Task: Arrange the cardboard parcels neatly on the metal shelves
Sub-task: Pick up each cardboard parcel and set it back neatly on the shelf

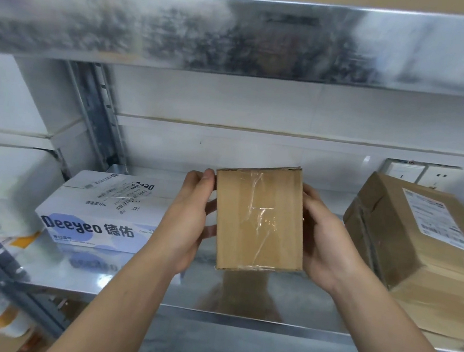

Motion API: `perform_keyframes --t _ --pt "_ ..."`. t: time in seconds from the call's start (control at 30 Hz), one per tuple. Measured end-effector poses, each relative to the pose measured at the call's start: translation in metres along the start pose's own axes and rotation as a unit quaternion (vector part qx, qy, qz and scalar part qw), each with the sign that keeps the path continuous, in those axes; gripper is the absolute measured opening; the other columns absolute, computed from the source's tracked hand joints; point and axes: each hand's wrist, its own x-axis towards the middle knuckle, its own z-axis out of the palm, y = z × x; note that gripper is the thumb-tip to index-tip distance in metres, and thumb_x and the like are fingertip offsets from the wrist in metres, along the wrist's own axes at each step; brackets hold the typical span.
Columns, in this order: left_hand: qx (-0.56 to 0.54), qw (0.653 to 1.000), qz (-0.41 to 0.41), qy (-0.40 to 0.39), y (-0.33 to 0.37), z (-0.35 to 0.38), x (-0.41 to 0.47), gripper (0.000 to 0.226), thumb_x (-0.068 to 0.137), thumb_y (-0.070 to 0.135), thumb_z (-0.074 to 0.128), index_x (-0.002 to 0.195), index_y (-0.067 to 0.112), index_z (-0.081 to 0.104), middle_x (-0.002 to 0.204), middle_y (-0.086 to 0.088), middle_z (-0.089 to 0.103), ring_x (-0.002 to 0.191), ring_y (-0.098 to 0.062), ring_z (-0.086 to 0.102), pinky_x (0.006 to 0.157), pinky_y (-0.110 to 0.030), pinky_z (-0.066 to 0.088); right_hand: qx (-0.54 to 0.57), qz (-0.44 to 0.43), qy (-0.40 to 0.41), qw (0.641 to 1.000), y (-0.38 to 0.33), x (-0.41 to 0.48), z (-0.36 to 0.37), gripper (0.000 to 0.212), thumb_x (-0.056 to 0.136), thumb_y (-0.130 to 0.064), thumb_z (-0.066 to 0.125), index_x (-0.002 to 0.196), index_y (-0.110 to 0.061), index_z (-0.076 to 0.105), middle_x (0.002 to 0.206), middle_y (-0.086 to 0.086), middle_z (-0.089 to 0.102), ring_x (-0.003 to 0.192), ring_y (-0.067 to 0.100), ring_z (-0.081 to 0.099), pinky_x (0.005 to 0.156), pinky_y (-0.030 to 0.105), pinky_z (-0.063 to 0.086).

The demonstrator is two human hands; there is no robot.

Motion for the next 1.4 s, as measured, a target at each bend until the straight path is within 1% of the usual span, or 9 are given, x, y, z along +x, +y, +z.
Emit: perform_keyframes --t 0.17,0.33,0.57,0.73,0.93,1.07,1.17,1.3,1.4 --pt "0.001 1.000 0.014 0.024 0.003 0.007 -0.003 0.029 0.109 0.036 0.040 0.084 0.020 0.042 0.055 0.017 0.057 0.046 0.003 0.050 0.048 -0.019 0.042 0.036 -0.017 -0.007 0.999 0.000 -0.001 0.003 0.018 0.103 -0.023 0.052 0.114 -0.023 0.067 0.105 0.006 0.069 0.107 0.027 0.059 0.100 0.048 0.041" --pt "-0.019 0.998 0.052 0.040 0.000 0.010 -0.005 0.025 0.108 0.030 0.044 0.087 0.017 0.049 0.056 0.015 0.059 0.048 0.002 0.052 0.045 -0.015 0.042 0.024 -0.046 -0.022 0.998 -0.002 -0.005 0.005 0.015 0.106 -0.025 0.050 0.110 -0.029 0.064 0.100 -0.001 0.072 0.096 0.018 0.066 0.092 0.040 0.050" --pt "-0.048 0.995 0.074 0.052 -0.004 0.007 -0.002 0.021 0.106 0.026 0.048 0.087 0.021 0.055 0.086 0.003 0.071 0.089 -0.018 0.062 0.078 -0.037 0.048 0.025 -0.072 -0.036 0.996 -0.005 -0.008 0.007 0.021 0.107 -0.020 0.047 0.116 -0.029 0.063 0.106 -0.002 0.071 0.101 0.020 0.061 0.095 0.041 0.044" --pt "-0.051 0.992 0.095 0.069 -0.010 0.005 -0.001 0.031 0.106 0.022 0.048 0.080 0.029 0.062 0.092 0.006 0.069 0.089 -0.017 0.058 0.076 -0.034 0.045 0.039 -0.090 -0.038 0.994 -0.005 -0.011 0.009 0.026 0.105 -0.011 0.043 0.119 -0.023 0.060 0.105 -0.005 0.071 0.102 0.020 0.059 0.096 0.041 0.042" --pt "-0.061 0.986 0.142 0.058 -0.014 0.007 -0.004 0.019 0.107 0.017 0.045 0.110 0.022 0.063 0.098 0.010 0.071 0.090 -0.010 0.061 0.083 -0.028 0.046 0.082 -0.145 -0.035 0.985 0.000 -0.014 0.017 0.027 0.084 -0.028 0.055 0.111 -0.022 0.058 0.097 -0.007 0.074 0.088 0.010 0.068 0.079 0.028 0.056" --pt "-0.068 0.988 0.132 0.042 -0.016 0.007 -0.007 0.024 0.106 0.021 0.045 0.119 0.025 0.064 0.113 0.013 0.073 0.108 -0.006 0.066 0.094 -0.026 0.049 0.091 -0.179 -0.016 0.979 0.006 -0.014 0.021 0.028 0.084 -0.035 0.058 0.109 -0.021 0.057 0.106 -0.007 0.073 0.100 0.011 0.069 0.087 0.030 0.056" --pt "-0.084 0.990 0.106 0.034 -0.020 0.007 -0.009 0.032 0.094 0.036 0.052 0.124 0.034 0.063 0.134 0.009 0.067 0.127 -0.010 0.061 0.111 -0.036 0.045 0.068 -0.189 -0.005 0.980 0.013 -0.014 0.022 0.031 0.090 -0.039 0.061 0.118 -0.025 0.058 0.117 -0.005 0.071 0.113 0.016 0.065 0.100 0.039 0.054" --pt "-0.086 0.992 0.091 0.026 -0.025 0.006 -0.008 0.039 0.094 0.041 0.063 0.131 0.029 0.063 0.140 0.001 0.064 0.131 -0.017 0.059 0.117 -0.047 0.039 0.058 -0.184 -0.003 0.981 0.018 -0.014 0.022 0.037 0.090 -0.039 0.052 0.124 -0.027 0.058 0.120 -0.005 0.071 0.117 0.018 0.064 0.103 0.042 0.051" --pt "-0.076 0.993 0.083 0.021 -0.025 0.007 -0.008 0.045 0.093 0.040 0.053 0.133 0.023 0.065 0.136 -0.003 0.066 0.131 -0.021 0.059 0.117 -0.050 0.038 0.056 -0.173 0.001 0.983 0.020 -0.013 0.020 0.032 0.092 -0.039 0.056 0.122 -0.028 0.059 0.116 -0.007 0.072 0.113 0.015 0.066 0.099 0.038 0.054"
